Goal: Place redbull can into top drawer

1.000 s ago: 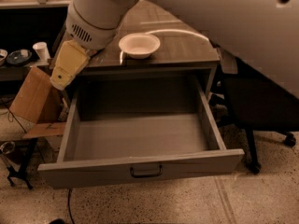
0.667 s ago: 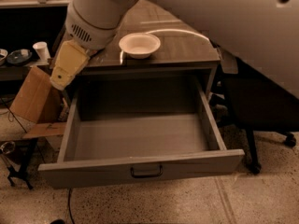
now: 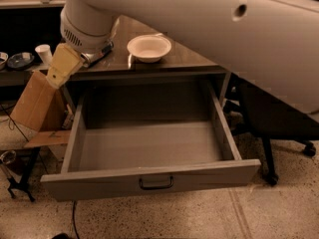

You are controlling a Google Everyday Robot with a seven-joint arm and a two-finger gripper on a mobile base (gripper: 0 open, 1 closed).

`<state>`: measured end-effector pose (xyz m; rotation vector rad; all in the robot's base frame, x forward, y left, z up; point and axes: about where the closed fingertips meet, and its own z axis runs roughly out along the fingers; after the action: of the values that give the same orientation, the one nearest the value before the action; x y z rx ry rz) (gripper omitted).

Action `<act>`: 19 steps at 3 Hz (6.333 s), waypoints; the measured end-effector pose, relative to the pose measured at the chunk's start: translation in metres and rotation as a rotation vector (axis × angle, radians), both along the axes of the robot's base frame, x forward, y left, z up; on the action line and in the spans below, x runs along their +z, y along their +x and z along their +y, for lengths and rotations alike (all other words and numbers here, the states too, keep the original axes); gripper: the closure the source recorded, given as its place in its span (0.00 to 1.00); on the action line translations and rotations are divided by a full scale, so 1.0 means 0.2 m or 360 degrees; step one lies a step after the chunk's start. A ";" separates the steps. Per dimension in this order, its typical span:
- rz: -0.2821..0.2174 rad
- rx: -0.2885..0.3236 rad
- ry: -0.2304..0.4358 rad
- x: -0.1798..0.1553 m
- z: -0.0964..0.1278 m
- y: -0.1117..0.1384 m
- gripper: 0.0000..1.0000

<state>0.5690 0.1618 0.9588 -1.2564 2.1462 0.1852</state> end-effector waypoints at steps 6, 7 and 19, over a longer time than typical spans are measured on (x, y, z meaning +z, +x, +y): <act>-0.0267 -0.0646 0.0229 -0.31 0.24 0.98 0.00; -0.0250 -0.0645 0.0280 -0.33 0.23 0.99 0.00; -0.0570 -0.0613 0.0399 0.09 -0.38 0.92 1.00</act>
Offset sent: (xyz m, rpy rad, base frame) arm 0.1559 -0.0108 -0.0732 0.0104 -0.0260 -0.4248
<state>0.7538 0.0851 0.9762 -0.6606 1.9343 0.0566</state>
